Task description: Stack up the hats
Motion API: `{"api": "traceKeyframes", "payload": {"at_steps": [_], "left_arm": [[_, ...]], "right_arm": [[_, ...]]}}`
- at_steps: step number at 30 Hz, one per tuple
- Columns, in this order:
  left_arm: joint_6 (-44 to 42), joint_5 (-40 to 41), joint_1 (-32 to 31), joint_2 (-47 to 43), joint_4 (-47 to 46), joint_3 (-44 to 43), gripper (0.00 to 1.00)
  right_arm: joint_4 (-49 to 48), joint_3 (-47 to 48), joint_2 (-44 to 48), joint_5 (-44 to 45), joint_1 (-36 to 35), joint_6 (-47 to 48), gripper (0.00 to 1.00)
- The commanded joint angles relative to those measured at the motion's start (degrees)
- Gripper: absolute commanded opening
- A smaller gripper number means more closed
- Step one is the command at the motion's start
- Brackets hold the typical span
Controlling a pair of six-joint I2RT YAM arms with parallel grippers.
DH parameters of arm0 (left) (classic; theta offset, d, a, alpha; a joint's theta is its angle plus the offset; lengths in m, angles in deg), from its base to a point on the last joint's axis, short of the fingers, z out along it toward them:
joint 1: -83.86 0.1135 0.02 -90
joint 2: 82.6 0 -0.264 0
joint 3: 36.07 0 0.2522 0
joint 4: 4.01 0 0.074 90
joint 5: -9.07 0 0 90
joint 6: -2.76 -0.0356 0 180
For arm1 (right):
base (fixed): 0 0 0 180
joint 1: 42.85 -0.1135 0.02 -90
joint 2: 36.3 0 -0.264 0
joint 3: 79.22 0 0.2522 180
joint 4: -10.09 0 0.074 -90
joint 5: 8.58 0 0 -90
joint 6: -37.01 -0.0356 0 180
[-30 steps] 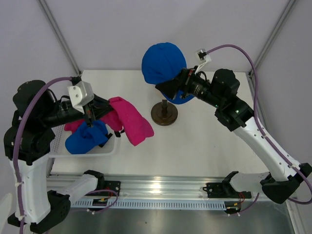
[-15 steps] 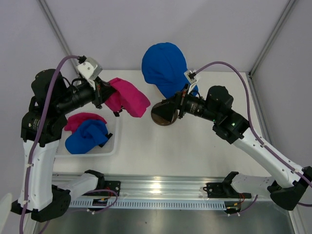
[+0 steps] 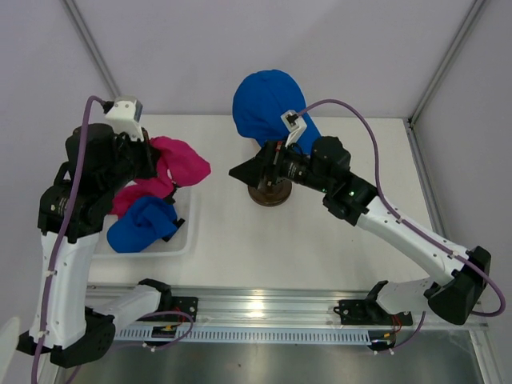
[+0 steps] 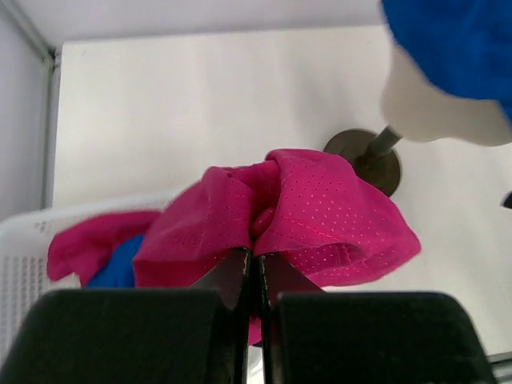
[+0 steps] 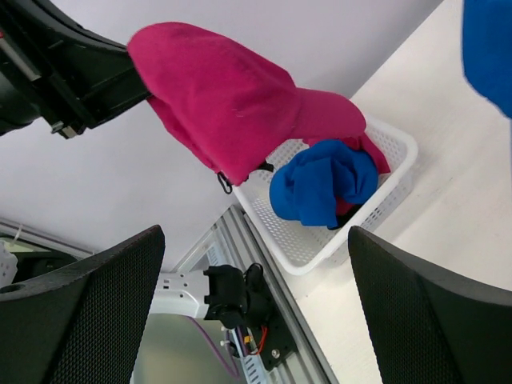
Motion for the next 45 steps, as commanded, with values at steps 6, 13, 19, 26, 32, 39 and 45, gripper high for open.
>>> {"api": "traceKeyframes", "payload": {"at_steps": [6,13,19,26,32,39,45], "left_arm": [[-16.0,-15.1,-0.1,-12.2,-7.2,16.1,0.01],[-33.8,-21.0,0.5,-20.0,-23.2,32.7,0.01],[-48.5,-32.4,4.4,-16.4,-14.4,35.9,0.01],[-75.4,-46.9,12.7,-10.6,-6.4,38.1,0.01],[-79.9,-47.3,17.7,-10.0,-9.3,41.5,0.01],[-71.7,-40.7,18.3,-9.9,-17.2,47.0,0.01],[-68.5,-32.5,21.2,-13.4,-23.5,51.7,0.16]], "right_arm": [[-2.8,3.5,-1.1,1.0,-1.3,3.1,1.0],[0.2,3.9,-0.7,2.6,-1.2,6.2,1.0],[3.5,2.1,0.3,5.5,-1.2,8.9,1.0],[4.6,0.2,-0.6,4.3,-1.2,10.9,1.0],[1.4,-4.9,-1.3,0.3,-2.2,10.3,1.0],[1.4,-7.2,-2.6,2.6,-5.4,11.9,0.99],[-1.5,-6.1,-7.5,0.4,-6.0,12.3,1.0]]}}
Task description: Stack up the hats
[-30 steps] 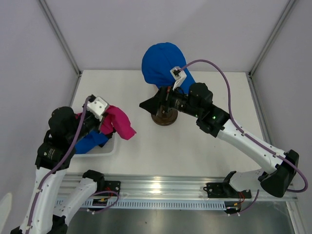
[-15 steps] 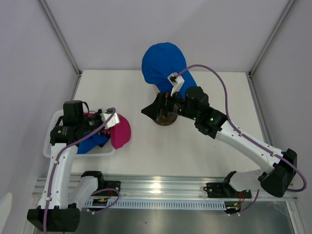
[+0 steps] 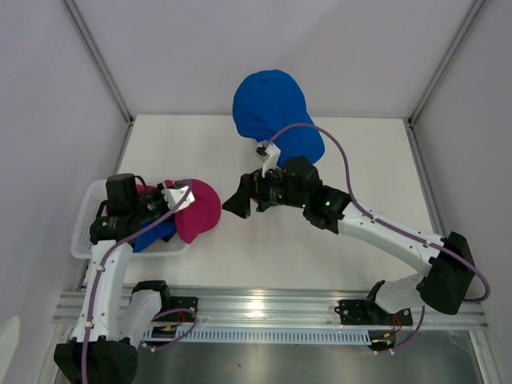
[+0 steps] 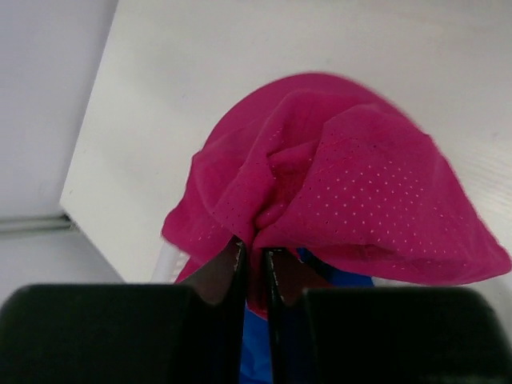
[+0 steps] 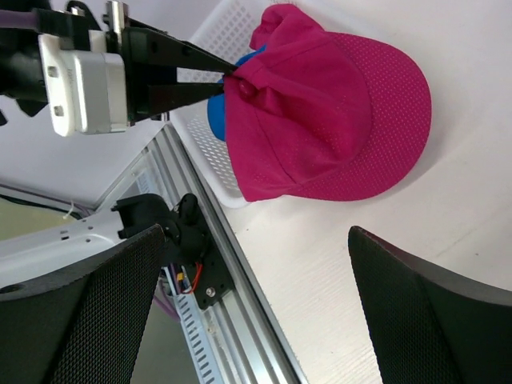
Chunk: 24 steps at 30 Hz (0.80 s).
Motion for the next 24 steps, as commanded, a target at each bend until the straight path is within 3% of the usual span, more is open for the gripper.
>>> {"api": "traceKeyframes", "payload": {"at_steps": [1,4,7,10,19,24], "left_arm": [[0.7,6.6,1.5,-1.8,-6.9,2.8,0.13],[-3.4,8.7,2.2,-1.3,-3.2,2.0,0.01],[-6.5,5.1,3.5,0.4,-0.8,-0.1,0.01],[-10.4,9.3,3.6,4.6,0.5,0.0,0.01],[-12.8,18.4,3.6,12.0,-11.0,5.5,0.01],[-12.5,19.6,3.6,10.4,-18.3,9.8,0.01]], "right_arm": [[-3.3,2.4,-3.8,-2.1,-0.4,1.6,1.0],[-2.2,4.9,-7.3,-2.7,-0.7,2.4,1.0],[-2.1,6.9,-11.3,-2.1,-0.7,1.7,1.0],[-2.2,8.1,-15.0,-0.7,-0.7,-1.7,1.0],[-14.8,-2.7,-15.9,9.0,-1.1,-12.7,1.0],[-21.1,-10.0,-14.4,15.7,-3.5,-16.7,1.0]]}}
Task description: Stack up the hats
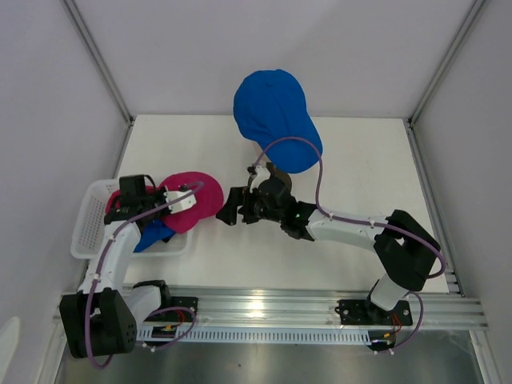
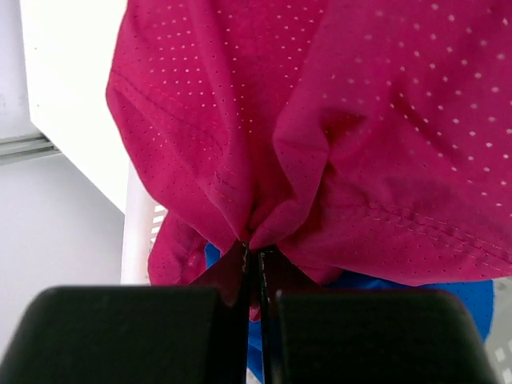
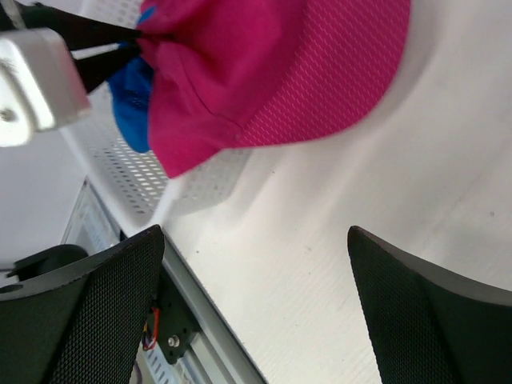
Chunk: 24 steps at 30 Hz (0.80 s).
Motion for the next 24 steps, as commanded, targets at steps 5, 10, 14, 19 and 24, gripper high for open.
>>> {"api": "traceKeyframes", "payload": {"at_steps": [5,10,14,19,24], "left_arm": [[-2.1,-1.0,0.7,-3.7,-10.0,3.6,0.01],[0.2,-4.9,-0.6,-5.8,-13.2,6.1,0.01],[7.1,-8.7,-0.9,-10.7,-13.5,2.5,0.01],[9.1,-15.3,-0.9,-13.7,-1.8,-6.9,0.01],[8.9,-24.2,-0.7,-16.9,5.4,-11.2,0.01]], "right_arm": [[-7.1,-5.0,2.5,16.5,-7.2,-5.6,1.0],[-12.4,-9.9,2.7,23.8,-10.7,-11.6,0.99],[-13.2,-10.5,3.4,24.2,-13.0,-11.0,1.0],[-17.6,-11.7,3.1,26.2,-14.9,-8.7,0.99],[-29.9,-17.5,3.9,32.7,-15.6,-19.2,0.99]]}}
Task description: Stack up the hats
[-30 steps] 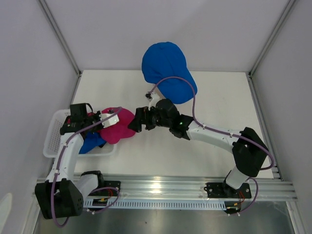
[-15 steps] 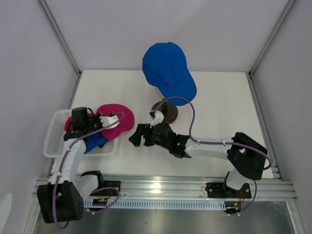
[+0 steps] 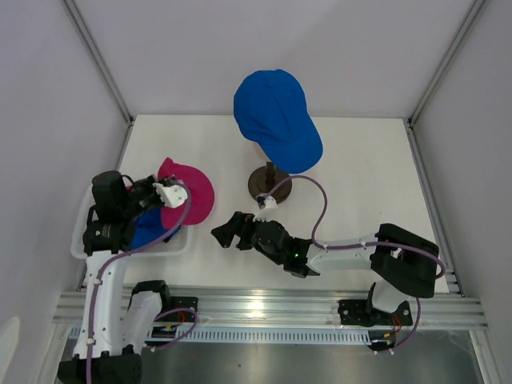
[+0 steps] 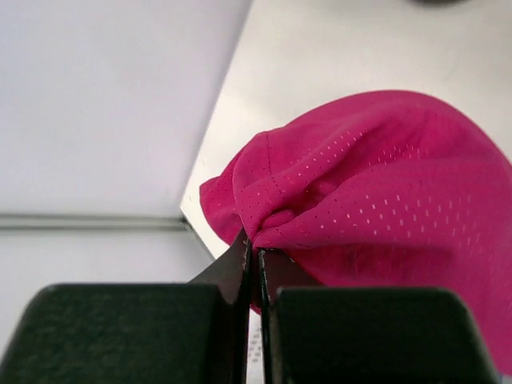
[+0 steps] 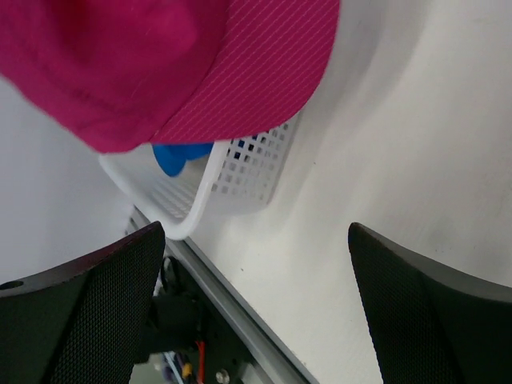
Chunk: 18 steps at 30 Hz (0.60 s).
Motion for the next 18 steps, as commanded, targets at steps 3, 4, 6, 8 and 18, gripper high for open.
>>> {"api": "traceKeyframes", "payload": {"at_steps": [3,4,6,8,18], "left_arm": [[2.2,-10.4,-0.2,-3.0,5.0,-3.0,0.01],[2.6,-11.7,-0.3,-3.1,4.7,-3.2,0.01],[3.8,-13.4,-0.7,-3.7,4.0,-3.2,0.01],[3.9,-15.3,-0.9,-4.4,4.6,-3.8,0.01],[3.5,-20.1,-3.3,-5.7,8.2,-8.1,0.01]], "right_arm": [[-18.5,-5.4,2.7,13.2,-2.1,-11.8,1.0],[-19.3,-5.3,2.6,14.7,-3.3,-12.6,0.99],[-23.5,-5.2,1.1,16.1,-4.1,-12.7,1.0],[-28.3,-5.4,-0.1,15.8,-4.6,-12.0,1.0],[-36.1,-9.9,-3.3,13.6,-4.9,-4.6,1.0]]}}
